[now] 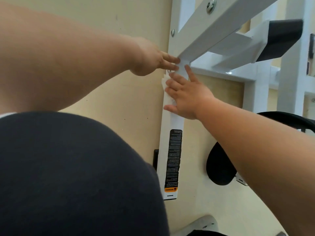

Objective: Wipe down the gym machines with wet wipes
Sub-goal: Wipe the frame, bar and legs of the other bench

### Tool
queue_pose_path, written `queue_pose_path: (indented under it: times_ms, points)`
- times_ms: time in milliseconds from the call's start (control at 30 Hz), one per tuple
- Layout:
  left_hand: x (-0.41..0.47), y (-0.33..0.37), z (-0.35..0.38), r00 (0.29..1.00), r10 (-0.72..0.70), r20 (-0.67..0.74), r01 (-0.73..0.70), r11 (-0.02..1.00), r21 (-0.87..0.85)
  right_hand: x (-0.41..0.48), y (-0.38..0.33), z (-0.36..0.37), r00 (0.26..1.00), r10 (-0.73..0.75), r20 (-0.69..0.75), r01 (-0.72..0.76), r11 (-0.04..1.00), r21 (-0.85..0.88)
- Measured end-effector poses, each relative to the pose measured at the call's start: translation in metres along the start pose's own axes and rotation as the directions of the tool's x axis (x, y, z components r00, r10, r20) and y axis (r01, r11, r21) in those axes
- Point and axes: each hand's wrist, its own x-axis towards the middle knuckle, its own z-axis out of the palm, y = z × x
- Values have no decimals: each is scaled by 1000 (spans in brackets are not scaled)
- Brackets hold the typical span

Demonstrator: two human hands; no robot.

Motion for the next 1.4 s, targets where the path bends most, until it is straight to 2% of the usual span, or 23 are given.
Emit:
queue_pose_path:
  times_ms: [100,267,433,567,633,800,867,967,1067,1133,1200,1300,1400]
  points:
    - [0,0,-4,1000,-17,-4,17,1000,25,-14,-21,11,998,-59,-34,59,998,7]
    - [-2,6,3,998,-53,-40,53,999,1,-73,-98,62,939,-283,-195,310,942,127]
    - [-3,26,10,997,-65,-51,64,997,-35,-122,-149,92,889,-432,-153,451,884,126]
    - [-7,34,12,994,-81,-71,79,996,-30,-124,-149,93,837,-518,-178,539,836,103]
    - [-7,35,10,992,-94,-79,92,995,-29,-110,-133,88,850,-483,-209,510,854,100]
    - [-10,40,14,991,-113,-73,112,993,-25,-83,-106,75,937,-281,-207,301,951,67]
    - [-12,42,15,992,-110,-68,109,994,-22,-94,-119,77,929,-297,-222,326,939,110]
    - [-14,43,16,991,-116,-67,116,993,-7,-124,-150,88,865,-424,-267,475,864,167]
    - [-14,44,15,990,-120,-80,121,993,5,-146,-164,97,833,-509,-218,546,822,163]
    - [-11,46,15,990,-115,-84,117,993,18,-151,-159,99,844,-504,-185,531,834,151]
    - [-10,49,15,991,-111,-76,114,993,33,-145,-147,100,890,-421,-175,451,871,195]
    - [-9,53,15,992,-114,-58,115,993,22,-123,-124,91,967,-189,-173,231,935,268]
    - [-12,59,14,993,-105,-60,106,994,7,-93,-106,73,989,0,-151,48,948,315]
